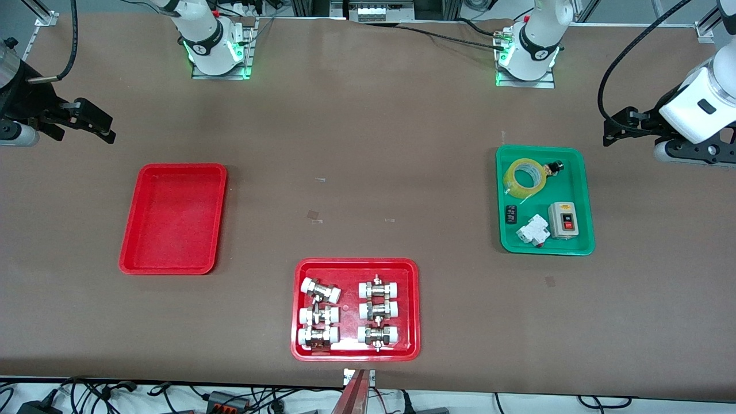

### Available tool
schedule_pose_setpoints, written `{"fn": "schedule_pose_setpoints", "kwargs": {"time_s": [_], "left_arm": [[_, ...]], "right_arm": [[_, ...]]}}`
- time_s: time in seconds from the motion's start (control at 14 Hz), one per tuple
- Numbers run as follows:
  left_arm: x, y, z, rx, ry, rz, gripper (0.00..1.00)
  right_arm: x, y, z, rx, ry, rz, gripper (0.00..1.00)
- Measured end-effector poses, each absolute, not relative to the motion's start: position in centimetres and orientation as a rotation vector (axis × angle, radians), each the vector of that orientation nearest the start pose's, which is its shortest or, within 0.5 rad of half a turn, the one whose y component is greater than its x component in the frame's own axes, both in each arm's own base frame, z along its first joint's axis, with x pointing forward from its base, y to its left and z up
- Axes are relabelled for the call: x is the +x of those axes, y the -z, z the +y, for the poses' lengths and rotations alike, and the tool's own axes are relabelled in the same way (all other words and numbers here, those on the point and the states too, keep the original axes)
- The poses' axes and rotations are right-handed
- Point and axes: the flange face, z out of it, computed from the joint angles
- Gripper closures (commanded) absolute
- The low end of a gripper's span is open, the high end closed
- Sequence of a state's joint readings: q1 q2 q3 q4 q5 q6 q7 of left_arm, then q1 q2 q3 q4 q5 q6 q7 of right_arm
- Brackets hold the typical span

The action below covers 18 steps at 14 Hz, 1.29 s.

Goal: Left arm passes tape to right arm into tray
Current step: 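Move the left gripper toward the yellow tape roll on the green tray, then lower the left gripper onto the tape roll rim and close it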

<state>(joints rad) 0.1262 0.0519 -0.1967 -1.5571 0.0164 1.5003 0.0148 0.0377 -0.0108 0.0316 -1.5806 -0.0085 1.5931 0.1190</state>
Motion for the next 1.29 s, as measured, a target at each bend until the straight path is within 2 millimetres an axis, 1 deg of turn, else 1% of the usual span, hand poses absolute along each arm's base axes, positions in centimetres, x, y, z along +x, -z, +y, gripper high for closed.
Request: {"fn": "schedule_pose_setpoints", "kwargs": {"time_s": [0.07,0.14,0.43,0.57,0.64,0.71,0.79,0.86,0.93,1.0,1.07,1.14,1.29], "left_arm": [[56.5,-58.5,-3.3,-3.126,-0.201,0.129,0.00],[57.2,-56.9,-3.0,-3.128,-0.244,0.124,0.00],[59.5,-50.1,-1.6,-3.131,-0.426,0.101,0.00],[60.2,-45.6,-1.5,-3.130,-0.491,0.099,0.00],[60.4,-42.8,-1.5,-3.134,-0.490,0.100,0.00],[60.2,-39.5,-1.6,-3.137,-0.488,0.100,0.00],[59.4,-36.0,-1.7,-3.137,-0.501,0.101,0.00],[58.0,-32.7,-1.8,-3.132,-0.538,0.101,0.00],[56.4,-29.8,-1.9,-3.122,-0.595,0.101,0.00],[54.9,-27.6,-2.0,-3.111,-0.645,0.097,0.00],[53.6,-26.0,-2.0,-3.102,-0.685,0.089,0.00],[52.7,-24.9,-2.0,-3.095,-0.708,0.077,0.00],[51.8,-23.6,-2.0,-3.098,-0.692,0.061,0.00]], "right_arm": [[55.2,-62.8,3.8,-3.147,0.038,0.078,0.00],[55.2,-62.8,3.8,-3.147,0.037,0.078,0.00],[55.2,-62.7,3.8,-3.147,0.037,0.078,0.00],[55.2,-62.7,3.8,-3.147,0.037,0.078,0.00],[55.2,-62.7,3.8,-3.147,0.037,0.078,0.00],[55.2,-62.7,3.8,-3.147,0.036,0.078,0.00],[55.2,-62.7,3.8,-3.147,0.036,0.078,0.00],[55.3,-62.7,3.8,-3.147,0.036,0.078,0.00],[55.3,-62.7,3.8,-3.147,0.036,0.078,0.00],[55.3,-62.7,3.8,-3.147,0.036,0.078,0.00],[55.3,-62.7,3.8,-3.147,0.036,0.078,0.00],[55.3,-62.7,3.8,-3.147,0.035,0.078,0.00],[55.3,-62.7,3.8,-3.147,0.035,0.078,0.00]]}}
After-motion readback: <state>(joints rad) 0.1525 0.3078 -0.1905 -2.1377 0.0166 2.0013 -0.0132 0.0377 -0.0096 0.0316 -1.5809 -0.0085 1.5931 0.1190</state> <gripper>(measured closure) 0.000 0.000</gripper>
